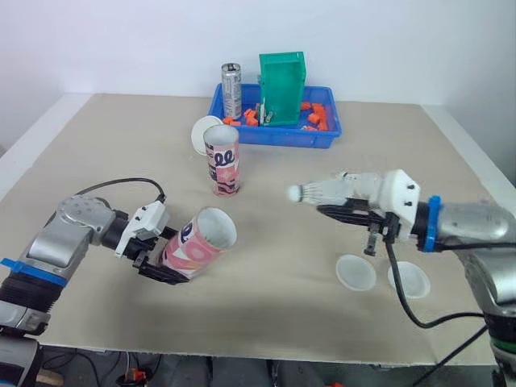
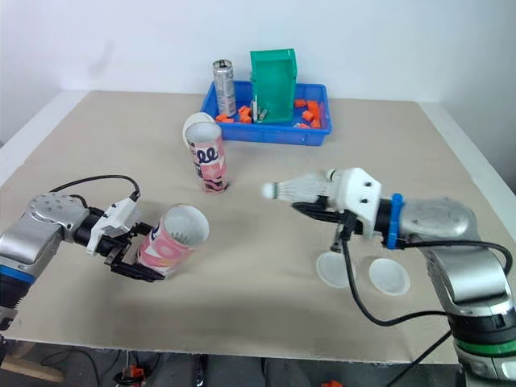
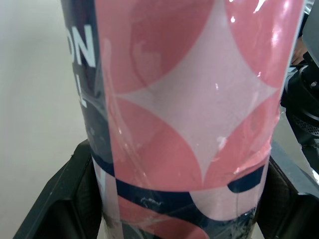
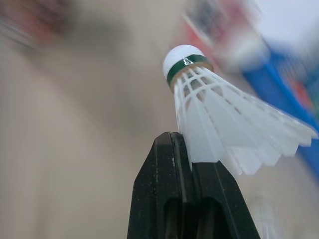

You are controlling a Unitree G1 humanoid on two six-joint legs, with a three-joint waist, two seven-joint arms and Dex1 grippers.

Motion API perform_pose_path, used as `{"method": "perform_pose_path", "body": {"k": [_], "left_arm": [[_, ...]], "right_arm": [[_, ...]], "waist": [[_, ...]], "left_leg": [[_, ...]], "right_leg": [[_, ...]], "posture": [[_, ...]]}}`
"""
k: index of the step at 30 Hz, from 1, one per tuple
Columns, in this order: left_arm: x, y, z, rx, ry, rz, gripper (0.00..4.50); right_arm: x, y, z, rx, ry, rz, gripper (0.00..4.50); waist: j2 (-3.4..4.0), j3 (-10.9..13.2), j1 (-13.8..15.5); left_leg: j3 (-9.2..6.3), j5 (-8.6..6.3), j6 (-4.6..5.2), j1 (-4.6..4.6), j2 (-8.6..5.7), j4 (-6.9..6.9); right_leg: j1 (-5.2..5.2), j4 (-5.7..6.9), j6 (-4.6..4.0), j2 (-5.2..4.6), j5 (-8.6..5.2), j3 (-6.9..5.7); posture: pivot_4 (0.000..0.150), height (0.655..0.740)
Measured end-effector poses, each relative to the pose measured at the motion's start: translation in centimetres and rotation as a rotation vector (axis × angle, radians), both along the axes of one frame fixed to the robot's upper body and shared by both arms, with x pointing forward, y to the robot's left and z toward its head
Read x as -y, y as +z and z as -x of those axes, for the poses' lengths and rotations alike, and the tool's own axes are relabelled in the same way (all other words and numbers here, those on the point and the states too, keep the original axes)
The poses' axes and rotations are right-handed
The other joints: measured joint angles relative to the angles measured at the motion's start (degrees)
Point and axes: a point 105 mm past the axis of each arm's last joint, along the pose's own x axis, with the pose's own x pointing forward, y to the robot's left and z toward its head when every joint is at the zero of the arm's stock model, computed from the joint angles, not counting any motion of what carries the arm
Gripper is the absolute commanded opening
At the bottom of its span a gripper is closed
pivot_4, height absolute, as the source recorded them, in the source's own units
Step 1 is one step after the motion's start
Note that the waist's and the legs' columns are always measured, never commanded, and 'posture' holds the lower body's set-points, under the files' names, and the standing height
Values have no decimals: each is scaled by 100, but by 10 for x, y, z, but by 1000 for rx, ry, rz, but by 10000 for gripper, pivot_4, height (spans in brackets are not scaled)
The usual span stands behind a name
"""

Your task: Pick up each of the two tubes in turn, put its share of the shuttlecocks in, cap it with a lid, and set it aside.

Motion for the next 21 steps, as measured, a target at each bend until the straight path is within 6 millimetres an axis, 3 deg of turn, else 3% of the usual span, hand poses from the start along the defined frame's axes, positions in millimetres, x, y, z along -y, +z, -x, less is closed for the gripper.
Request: {"method": "perform_pose_path", "body": {"k": [4, 9, 16, 21], "left_arm": [[-1, 0, -1, -4, 7, 1, 36190], [-1, 0, -1, -3, 7, 1, 36190], [-1, 0, -2, -3, 9, -1, 36190], [-1, 0, -2, -6, 8, -1, 36190]], "right_arm": [[-33, 4, 17, 37, 212, 92, 220], [-60, 11, 17, 124, 331, 155, 220], [-77, -8, 5, 147, 402, 275, 220], [-95, -2, 2, 213, 461, 311, 220]], "waist": [[0, 1, 15], [-1, 2, 10], [-1, 2, 9], [0, 2, 8]], "left_leg": [[1, -5, -7, -13, -1, -1], [0, -5, -7, -12, 1, -2], [1, -5, -7, -12, 1, 0], [0, -5, -7, -12, 4, -2]], "right_leg": [[-8, -1, 2, -4, -10, 0], [-13, 1, -4, 0, -9, -3], [-14, 2, -5, -1, -8, -4], [-16, 6, -4, 2, -7, -5]], "posture": [[1500, 7362], [1500, 7362], [1500, 7362], [1500, 7362]]}}
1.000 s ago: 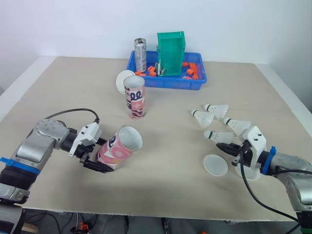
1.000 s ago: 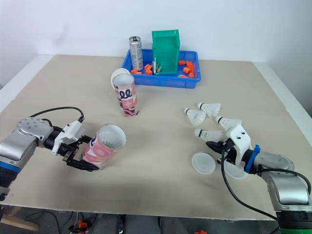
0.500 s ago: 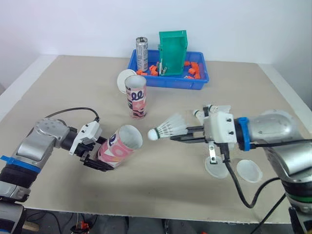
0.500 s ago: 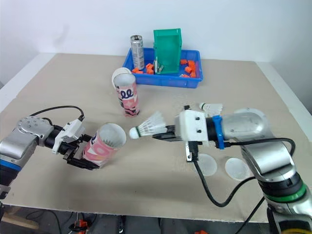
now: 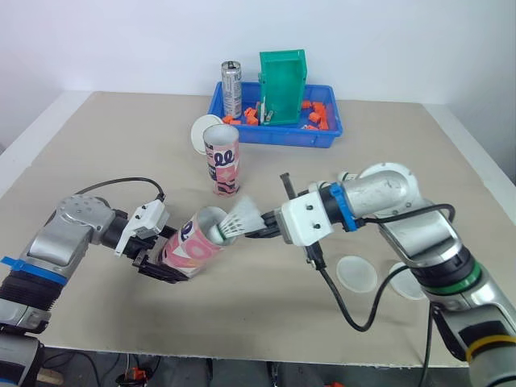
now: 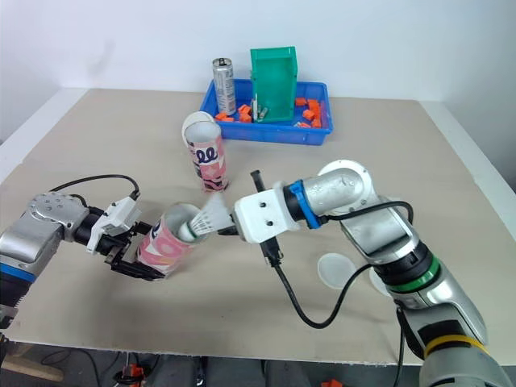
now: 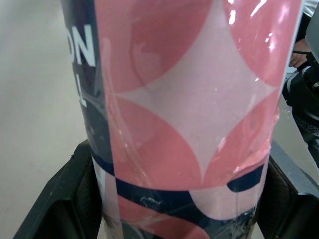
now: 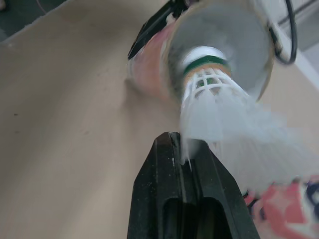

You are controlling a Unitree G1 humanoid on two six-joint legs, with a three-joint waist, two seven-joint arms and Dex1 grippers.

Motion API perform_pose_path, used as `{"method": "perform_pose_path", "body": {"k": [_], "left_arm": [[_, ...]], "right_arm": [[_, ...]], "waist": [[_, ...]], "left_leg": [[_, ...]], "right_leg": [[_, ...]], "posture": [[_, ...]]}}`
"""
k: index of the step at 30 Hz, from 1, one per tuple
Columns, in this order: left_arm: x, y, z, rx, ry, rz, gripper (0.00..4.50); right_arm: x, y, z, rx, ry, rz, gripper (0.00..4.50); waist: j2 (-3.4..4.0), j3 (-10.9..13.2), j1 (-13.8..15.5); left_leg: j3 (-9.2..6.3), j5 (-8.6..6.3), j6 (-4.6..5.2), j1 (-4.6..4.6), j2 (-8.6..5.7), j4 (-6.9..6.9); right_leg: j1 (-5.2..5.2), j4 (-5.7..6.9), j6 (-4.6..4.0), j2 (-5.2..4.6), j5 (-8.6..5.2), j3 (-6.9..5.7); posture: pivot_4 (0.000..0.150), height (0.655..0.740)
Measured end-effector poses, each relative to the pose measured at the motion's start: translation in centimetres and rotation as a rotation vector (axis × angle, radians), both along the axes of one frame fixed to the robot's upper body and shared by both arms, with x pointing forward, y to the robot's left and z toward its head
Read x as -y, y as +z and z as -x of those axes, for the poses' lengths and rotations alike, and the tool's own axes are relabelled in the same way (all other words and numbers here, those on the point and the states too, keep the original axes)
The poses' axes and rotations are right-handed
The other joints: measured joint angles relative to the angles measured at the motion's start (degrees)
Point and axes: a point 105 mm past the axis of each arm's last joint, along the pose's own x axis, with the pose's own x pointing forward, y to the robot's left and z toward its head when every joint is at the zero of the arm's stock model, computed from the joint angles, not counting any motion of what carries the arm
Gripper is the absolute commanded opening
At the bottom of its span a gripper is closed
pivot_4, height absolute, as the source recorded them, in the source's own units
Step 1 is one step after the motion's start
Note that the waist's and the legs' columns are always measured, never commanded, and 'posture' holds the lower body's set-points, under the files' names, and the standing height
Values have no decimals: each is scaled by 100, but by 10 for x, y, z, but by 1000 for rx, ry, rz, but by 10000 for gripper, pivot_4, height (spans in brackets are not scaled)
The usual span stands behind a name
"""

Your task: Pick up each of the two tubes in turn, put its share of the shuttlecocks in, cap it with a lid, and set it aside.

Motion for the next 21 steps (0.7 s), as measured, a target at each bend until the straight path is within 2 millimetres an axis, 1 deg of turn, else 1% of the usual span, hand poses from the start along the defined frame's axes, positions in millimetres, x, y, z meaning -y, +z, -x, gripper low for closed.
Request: {"method": "perform_pose_path", "body": {"k": [1, 2, 3, 4, 6, 8, 11, 13, 14, 15, 16, 17, 18, 19, 20, 21], "left_arm": [[0, 0, 0, 0, 0, 0, 36190], [0, 0, 0, 0, -1, 0, 36190], [0, 0, 0, 0, -2, 0, 36190], [0, 0, 0, 1, -2, 0, 36190], [0, 0, 0, 1, -2, 1, 36190], [0, 1, 0, 3, -2, 1, 36190], [1, 1, 0, 3, -3, 1, 36190], [1, 1, 0, 3, -3, 1, 36190], [1, 1, 0, 3, -3, 1, 36190], [1, 1, 0, 3, -4, 1, 36190], [1, 1, 0, 4, -4, 1, 36190], [1, 1, 0, 4, -4, 1, 36190], [1, 1, 0, 4, -4, 1, 36190], [1, 1, 0, 4, -4, 1, 36190], [1, 1, 0, 4, -4, 1, 36190], [1, 1, 0, 4, -4, 1, 36190]], "right_arm": [[-3, 1, -1, 3, 10, 4, 6762], [-6, 3, 0, 5, 22, 7, 9170], [-7, 4, 0, 7, 27, 11, 13113], [-8, 7, 0, 7, 35, 14, 17136], [-10, 9, 3, -8, 62, 7, 26711], [-10, 10, 7, -51, 83, 0, 26711], [-3, 19, 10, -101, 89, -31, 26711], [2, 27, 7, -151, 59, -90, 26711], [3, 32, 1, -179, 21, -141, 26711], [4, 34, -6, -201, -17, -177, 21843], [5, 35, -12, -221, -52, -203, 19253], [6, 33, -20, -240, -96, -217, 14336], [6, 32, -23, -248, -112, -220, 9597], [7, 32, -23, -249, -114, -219, 3880], [6, 31, -22, -252, -106, -212, 144], [6, 31, -21, -252, -101, -207, 144]], "waist": [[0, 0, 1], [1, 0, 1], [1, 0, 1], [0, 0, 1], [0, 0, 1], [1, 1, 2], [1, 0, 2], [1, 0, 2], [0, 0, 2], [0, 0, 2], [0, 0, -2], [0, 0, -4], [0, 0, -4], [1, 1, -2], [1, 1, -1], [1, 1, -2]], "left_leg": [[0, 0, 0, 0, 0, 0], [0, 0, 0, 0, 0, 0], [1, 0, 0, 0, 0, 1], [1, 0, 0, 0, 0, 1], [0, 0, 0, 0, 0, 0], [-1, 0, 0, -1, 0, 0], [-1, 0, 0, 0, 0, 1], [-1, 0, 0, 0, 0, 2], [-1, 0, 0, 0, 0, 3], [-1, 0, 0, 4, 1, 3], [0, 1, 0, 4, 1, 4], [1, 1, 0, 4, 1, 4], [1, 1, 0, 4, 1, 3], [0, 1, 0, 3, 1, 2], [0, 1, 0, 3, 1, 1], [0, 1, 0, 3, 1, 1]], "right_leg": [[0, 0, 0, 0, 0, 0], [0, 0, -1, -1, 0, 0], [0, 0, 0, -1, 0, 0], [1, 0, 0, -2, 0, 0], [1, 0, 0, -1, -1, 0], [2, 0, 1, -1, 0, 0], [3, 1, 1, -2, 1, -1], [3, 1, -1, -2, 2, -1], [4, 1, -3, -1, 3, -1], [5, 2, -5, -1, 5, -1], [3, 2, -7, -1, 7, -1], [2, 2, -8, -1, 9, -1], [1, 2, -8, 0, 9, -1], [1, 2, -8, 0, 7, -2], [1, 2, -3, 0, 5, -2], [2, 2, -1, 0, 4, -2]], "posture": [[1500, 7362], [1500, 7362], [1500, 7362], [1500, 7362], [1500, 7362], [1500, 7362], [1500, 7362], [1500, 7362], [1500, 7362], [1500, 7362], [1500, 7362], [1500, 7362], [1500, 7362], [1500, 7362], [1500, 7362], [1500, 7362]]}}
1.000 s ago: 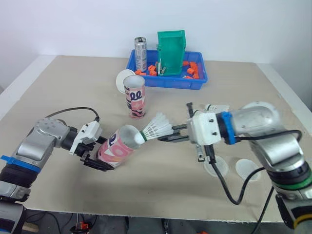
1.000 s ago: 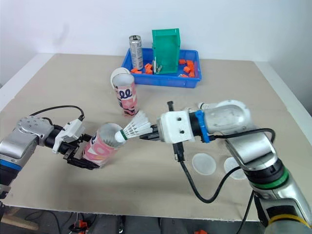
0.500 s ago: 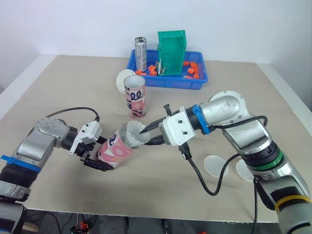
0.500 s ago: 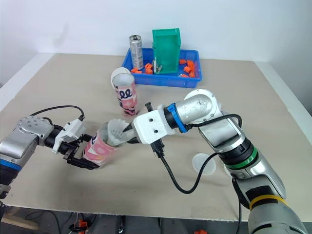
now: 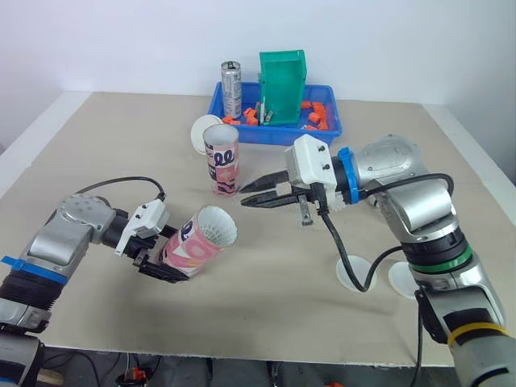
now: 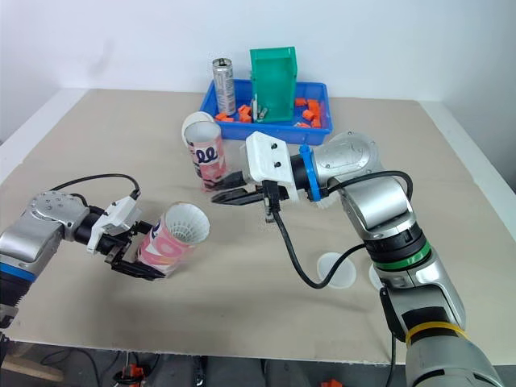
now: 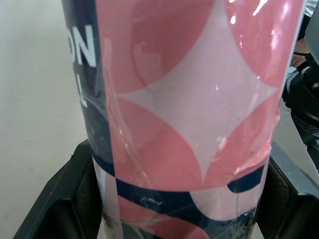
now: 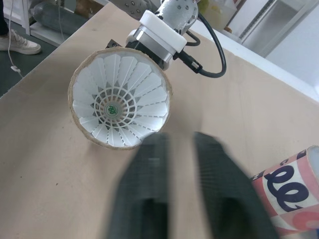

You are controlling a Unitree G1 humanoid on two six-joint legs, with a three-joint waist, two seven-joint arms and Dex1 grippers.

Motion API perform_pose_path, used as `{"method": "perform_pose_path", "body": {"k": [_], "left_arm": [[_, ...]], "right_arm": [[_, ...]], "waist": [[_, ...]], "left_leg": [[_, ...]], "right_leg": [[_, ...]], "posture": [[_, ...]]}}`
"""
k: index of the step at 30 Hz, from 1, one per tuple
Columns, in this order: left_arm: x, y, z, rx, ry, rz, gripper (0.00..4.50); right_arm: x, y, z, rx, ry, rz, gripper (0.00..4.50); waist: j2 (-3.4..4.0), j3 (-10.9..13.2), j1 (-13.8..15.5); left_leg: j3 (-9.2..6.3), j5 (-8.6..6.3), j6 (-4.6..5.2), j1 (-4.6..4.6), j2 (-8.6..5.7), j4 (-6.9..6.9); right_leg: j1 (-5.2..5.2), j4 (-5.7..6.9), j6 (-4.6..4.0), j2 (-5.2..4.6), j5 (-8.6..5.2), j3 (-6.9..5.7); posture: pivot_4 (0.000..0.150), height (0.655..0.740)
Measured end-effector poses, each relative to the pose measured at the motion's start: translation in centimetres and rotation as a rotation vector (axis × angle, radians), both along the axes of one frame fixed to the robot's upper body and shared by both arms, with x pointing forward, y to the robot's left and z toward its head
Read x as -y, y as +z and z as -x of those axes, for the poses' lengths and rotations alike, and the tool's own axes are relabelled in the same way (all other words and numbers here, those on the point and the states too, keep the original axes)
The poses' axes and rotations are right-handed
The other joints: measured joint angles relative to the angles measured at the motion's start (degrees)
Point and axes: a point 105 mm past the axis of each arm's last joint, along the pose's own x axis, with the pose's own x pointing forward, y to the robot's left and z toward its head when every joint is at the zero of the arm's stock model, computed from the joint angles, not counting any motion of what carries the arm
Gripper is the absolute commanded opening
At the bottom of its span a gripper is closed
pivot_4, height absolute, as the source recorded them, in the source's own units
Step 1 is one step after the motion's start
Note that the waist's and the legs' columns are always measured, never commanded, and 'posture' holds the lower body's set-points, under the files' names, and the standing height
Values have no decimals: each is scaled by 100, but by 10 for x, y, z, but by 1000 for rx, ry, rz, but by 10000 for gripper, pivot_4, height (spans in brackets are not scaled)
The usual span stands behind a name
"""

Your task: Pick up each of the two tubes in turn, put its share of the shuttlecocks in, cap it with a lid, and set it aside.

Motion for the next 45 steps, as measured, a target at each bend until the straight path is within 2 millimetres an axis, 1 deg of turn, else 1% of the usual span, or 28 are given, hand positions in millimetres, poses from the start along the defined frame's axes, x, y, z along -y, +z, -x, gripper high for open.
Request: {"method": "perform_pose_path", "body": {"k": [2, 6, 8, 9, 10, 11, 12, 13, 18, 20, 23, 29, 32, 35, 37, 38, 39, 40, 41, 43, 45], "left_arm": [[0, 0, 0, 0, 0, 0, 36190], [0, 0, 0, 0, 0, 0, 36190], [0, 1, -1, 3, -1, 1, 36190], [0, 1, -1, 2, 0, 0, 36190], [1, 1, -1, 3, -1, 5, 36190], [1, 1, -1, 4, -2, 5, 36190], [1, 1, -2, 2, 2, 6, 36190], [1, 1, -2, 4, 1, 6, 36190], [2, 2, -3, 7, -1, 8, 36190], [2, 2, -3, 7, -1, 8, 36190], [1, 1, -3, 6, 1, 0, 36190], [0, 0, -2, 3, 5, -6, 36190], [1, 1, -2, 8, 1, -2, 36190], [1, 2, -2, 9, 0, -1, 36190], [3, 2, -1, 15, -7, 3, 36190], [3, 3, -1, 17, -7, 6, 36190], [3, 3, -1, 20, -5, 11, 36190], [3, 3, 0, 23, -2, 17, 36190], [2, 3, 0, 26, 3, 26, 36190], [7, 5, 1, 37, 2, 63, 36190], [10, 5, 2, 31, 0, 82, 36190]], "right_arm": [[-3, -5, 2, -6, 17, 23, 144], [-13, -21, 8, -25, 76, 107, 144], [-22, -28, 12, -33, 115, 152, 144], [-26, -28, 12, -33, 130, 166, 144], [-35, -28, 11, -28, 153, 186, 144], [-37, -28, 11, -27, 156, 187, 144], [-44, -29, 9, -25, 171, 203, 144], [-47, -29, 8, -27, 175, 209, 144], [-68, -40, 8, -38, 243, 280, 144], [-79, -44, 7, -37, 261, 308, 144], [-87, -48, 9, -39, 288, 334, 144], [-90, -49, 8, -52, 293, 350, 144], [-86, -44, 6, -66, 289, 337, 144], [-73, -22, 2, -107, 273, 254, 144], [-53, 1, 4, -88, 268, 185, 144], [-43, 9, 4, -72, 260, 166, 144], [-26, 17, 5, -49, 236, 145, 144], [-12, 19, 4, -42, 207, 133, 144], [-2, 17, 3, -52, 178, 130, 144], [18, 7, 3, -91, 125, 133, 144], [28, 2, 2, -116, 88, 124, 144]], "waist": [[0, 0, -1], [0, 0, -1], [1, 1, -1], [1, 1, -5], [1, 1, -6], [1, 1, -4], [2, 1, -4], [2, 1, -4], [2, 1, -3], [2, 1, -3], [2, 1, -3], [2, 1, -2], [2, 1, -2], [2, 2, 5], [2, 2, 25], [2, 2, 34], [0, 1, 39], [0, 1, 40], [0, 1, 31], [0, 1, 25], [17, 11, -13]], "left_leg": [[0, -1, 0, -1, 0, -4], [-2, 0, 0, 0, 0, -9], [-2, 0, 0, -1, 0, -9], [-1, 0, 0, 0, 0, -7], [-1, 0, 0, 1, 1, -5], [-2, 0, 0, 1, 1, -6], [-2, 0, 0, 2, 1, -5], [-2, 0, 0, 2, 1, -5], [-3, 0, 0, -1, 1, -6], [-4, 0, 0, -1, 1, -8], [-8, 0, 0, -2, 2, -9], [-12, 0, 0, -3, 2, -8], [-13, 0, -1, -3, 3, -7], [-15, 0, -1, -6, 2, -6], [-19, 0, -1, -12, -1, -6], [-20, 0, -1, -12, -1, -6], [-21, -2, -3, -12, -2, -6], [-21, -4, -6, -11, -2, -7], [-19, -5, -7, -9, -2, -7], [-21, -5, -7, -8, -1, -10], [-16, -5, -7, -8, 0, -10]], "right_leg": [[-1, 0, 16, 0, 5, 0], [-4, 0, 16, 2, 5, -1], [-4, 1, 15, 2, 5, -1], [-4, 1, 14, 2, 6, -1], [-3, 3, 12, 2, 7, -2], [-4, 2, 11, 2, 6, -2], [-3, 3, -3, 2, -1, -3], [-4, 3, -5, 2, -1, -3], [-3, 3, 14, 2, 8, -4], [-5, 4, 13, 3, 8, -6], [-4, 4, 12, 4, 7, -10], [-4, 4, 12, 4, 8, -13], [-4, 5, 11, 4, 8, -14], [-2, 5, 13, 3, 8, -14], [-1, 5, 12, 0, 8, -15], [2, 4, 11, 0, 7, -15], [4, 3, 8, -1, 5, -15], [5, 2, 6, -1, 3, -16], [2, 2, 6, -1, 1, -16], [1, 3, 7, 1, -4, -17], [-9, 5, 8, 2, 0, -16]], "posture": [[1500, 7362], [1500, 7362], [1500, 7362], [1500, 7362], [1500, 7362], [1500, 7362], [1500, 7362], [1500, 7362], [1500, 7362], [1500, 7362], [1500, 7362], [1500, 7362], [1500, 7362], [1500, 7362], [1500, 7362], [1500, 7362], [1500, 7362], [1500, 7362], [1500, 7362], [1500, 7362], [1500, 7362]]}}
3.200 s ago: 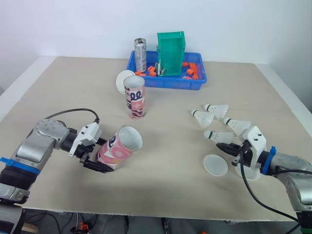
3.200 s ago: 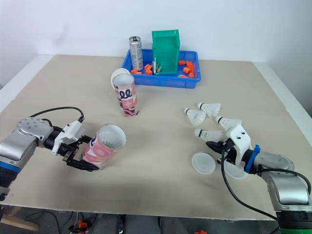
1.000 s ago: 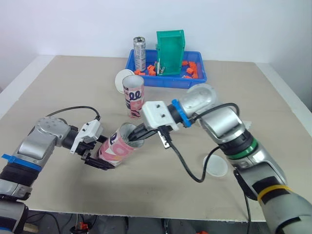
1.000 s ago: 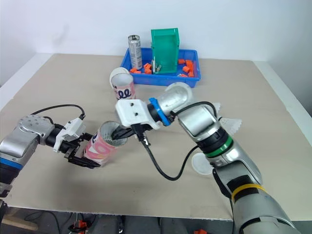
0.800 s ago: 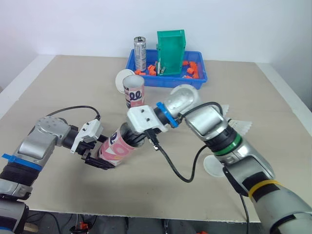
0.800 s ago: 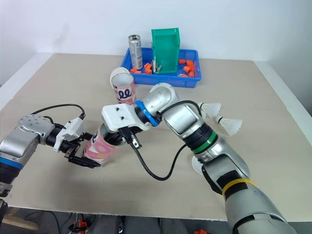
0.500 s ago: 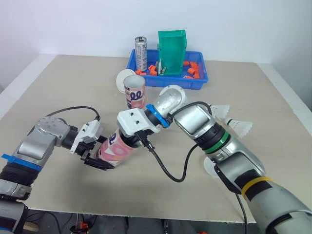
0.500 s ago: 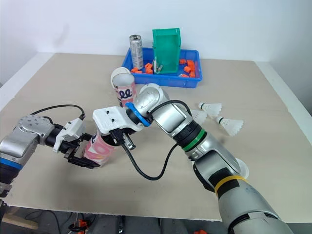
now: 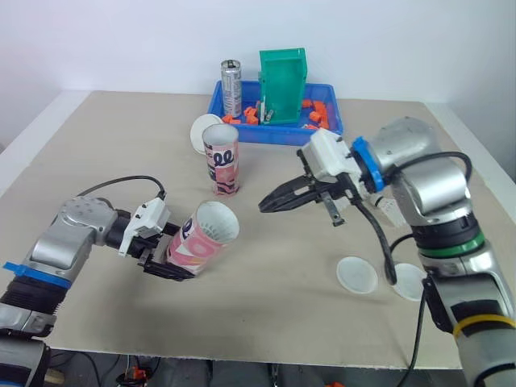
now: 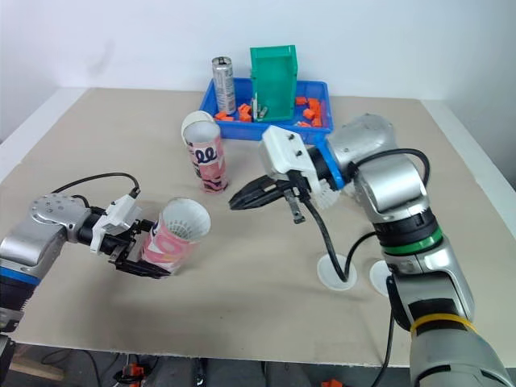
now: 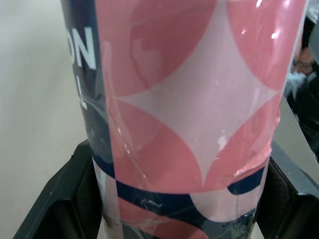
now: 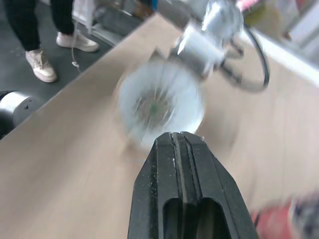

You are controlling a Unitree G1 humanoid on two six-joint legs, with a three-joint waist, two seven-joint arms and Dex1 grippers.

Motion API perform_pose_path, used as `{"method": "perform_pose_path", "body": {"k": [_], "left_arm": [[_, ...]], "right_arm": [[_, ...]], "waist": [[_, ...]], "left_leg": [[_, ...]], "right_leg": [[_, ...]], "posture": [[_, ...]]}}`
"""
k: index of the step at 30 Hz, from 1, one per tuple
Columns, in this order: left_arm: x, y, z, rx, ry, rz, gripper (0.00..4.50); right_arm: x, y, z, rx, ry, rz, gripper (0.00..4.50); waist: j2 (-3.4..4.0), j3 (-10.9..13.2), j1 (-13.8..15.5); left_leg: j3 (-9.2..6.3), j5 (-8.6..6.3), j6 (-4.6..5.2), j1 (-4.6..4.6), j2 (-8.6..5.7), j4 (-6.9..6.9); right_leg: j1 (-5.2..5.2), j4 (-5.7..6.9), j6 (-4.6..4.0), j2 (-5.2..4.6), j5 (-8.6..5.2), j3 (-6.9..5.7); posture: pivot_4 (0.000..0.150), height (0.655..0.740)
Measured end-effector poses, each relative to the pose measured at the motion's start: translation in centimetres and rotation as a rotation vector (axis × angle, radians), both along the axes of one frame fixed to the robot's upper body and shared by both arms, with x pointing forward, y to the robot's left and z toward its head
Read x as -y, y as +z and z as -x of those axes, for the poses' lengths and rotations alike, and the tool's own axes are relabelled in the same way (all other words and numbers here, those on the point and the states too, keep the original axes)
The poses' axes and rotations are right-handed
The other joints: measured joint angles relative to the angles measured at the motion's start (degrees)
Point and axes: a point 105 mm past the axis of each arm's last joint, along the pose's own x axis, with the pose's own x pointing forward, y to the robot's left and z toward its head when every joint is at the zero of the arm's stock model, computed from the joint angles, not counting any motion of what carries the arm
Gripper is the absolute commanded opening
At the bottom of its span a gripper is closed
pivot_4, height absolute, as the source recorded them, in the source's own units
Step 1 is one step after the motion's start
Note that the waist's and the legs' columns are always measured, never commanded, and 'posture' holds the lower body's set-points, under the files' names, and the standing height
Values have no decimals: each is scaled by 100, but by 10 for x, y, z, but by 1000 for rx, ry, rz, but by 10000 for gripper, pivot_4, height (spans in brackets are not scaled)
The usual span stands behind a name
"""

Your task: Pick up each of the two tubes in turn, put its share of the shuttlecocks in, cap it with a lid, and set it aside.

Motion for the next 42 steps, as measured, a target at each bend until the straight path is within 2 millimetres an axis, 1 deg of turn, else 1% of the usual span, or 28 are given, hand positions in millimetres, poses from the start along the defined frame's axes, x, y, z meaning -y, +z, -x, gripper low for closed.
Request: {"method": "perform_pose_path", "body": {"k": [1, 4, 5, 8, 10, 12, 15, 18, 20, 24, 26, 30, 38, 39, 40, 41, 42], "left_arm": [[7, 3, 2, 16, -3, 47, 36190], [12, 5, 4, 24, 3, 98, 36190], [18, 8, 5, 31, 5, 150, 36190], [32, 10, 7, 41, 6, 247, 36190], [46, 10, 8, 48, 10, 325, 36190], [59, 9, 7, 48, 9, 390, 36190], [79, 1, 9, 55, -25, 426, 36190], [101, -20, 5, 68, -33, 438, 36190], [109, -32, 1, 72, -22, 433, 36190], [115, -43, -11, 97, -13, 413, 36190], [117, -45, -14, 106, -14, 414, 36190], [121, -47, -16, 115, -15, 437, 36190], [118, -49, -17, 113, 2, 448, 36190], [117, -50, -17, 107, 6, 451, 36190], [117, -50, -17, 100, 10, 454, 36190], [116, -51, -17, 94, 12, 453, 36190], [116, -51, -17, 92, 14, 452, 36190]], "right_arm": [[16, 4, -2, -7, -94, -38, 3174], [36, 7, -4, -15, -202, -58, 11884], [51, 0, -3, -37, -262, -42, 16501], [77, -25, 1, -112, -365, 21, 31126], [101, -45, 8, -159, -425, 121, 31126], [120, -56, 13, -166, -450, 213, 31126], [138, -67, 15, -162, -474, 304, 31126], [153, -91, 11, -182, -494, 424, 31126], [157, -102, 8, -194, -497, 475, 31126], [155, -105, -1, -181, -495, 507, 31126], [154, -105, -6, -169, -499, 510, 31126], [151, -111, -14, -168, -494, 524, 31126], [157, -122, -15, -135, -456, 612, 31126], [158, -126, -15, -138, -454, 631, 26013], [158, -126, -14, -136, -448, 632, 23489], [158, -125, -15, -128, -445, 638, 18076], [159, -125, -16, -122, -445, 642, 14801]], "waist": [[1, 0, -1], [0, 0, 11], [-1, 0, 24], [0, 1, 49], [1, 1, 72], [1, 2, 73], [1, 1, 17], [0, 2, 0], [0, 2, -4], [1, 1, -1], [2, 1, 0], [2, 1, 9], [3, 0, 11], [3, 0, 11], [4, 0, 11], [4, -1, 7], [4, -1, 5]], "left_leg": [[-1, 0, 0, 2, 1, -1], [-2, 0, 0, 2, 0, 0], [-2, 0, 0, 2, -2, 2], [-2, 0, -1, -1, -15, 6], [1, -1, 0, -2, -20, 16], [6, -1, 0, 1, -20, 23], [14, 0, 0, 26, -19, 28], [16, 4, 3, 38, -19, 42], [18, 8, 5, 37, -20, 46], [18, 10, 6, 32, -22, 52], [19, 10, 5, 28, -23, 53], [17, 9, 5, 23, -27, 50], [14, 9, 5, 27, -32, 49], [14, 9, 5, 28, -32, 49], [14, 9, 5, 29, -32, 49], [13, 9, 5, 31, -32, 49], [14, 9, 5, 32, -32, 50]], "right_leg": [[2, 1, 0, 1, -1, 0], [7, 0, 3, 0, -2, 0], [13, -1, 7, -3, -6, 1], [17, -6, 18, -14, -5, 4], [20, -11, 30, -19, -5, 7], [23, -12, 32, -20, 0, 11], [38, -13, 12, -19, 2, 16], [47, -13, 8, -18, 15, 20], [43, -13, 10, -17, 26, 27], [39, -13, 13, -15, 34, 33], [39, -16, 16, -15, 32, 35], [39, -17, 25, -16, 25, 37], [42, -17, 28, -16, 25, 40], [43, -17, 28, -16, 25, 40], [44, -17, 28, -16, 25, 41], [46, -17, 27, -15, 25, 40], [47, -17, 27, -16, 26, 41]], "posture": [[1500, 7362], [1500, 7362], [1500, 7362], [1500, 7362], [1500, 7362], [1500, 7362], [1500, 7362], [1500, 7362], [1500, 7362], [1500, 7362], [1500, 7362], [1500, 7362], [1500, 7362], [1500, 7362], [1500, 7362], [1500, 7362], [1500, 7362]]}}
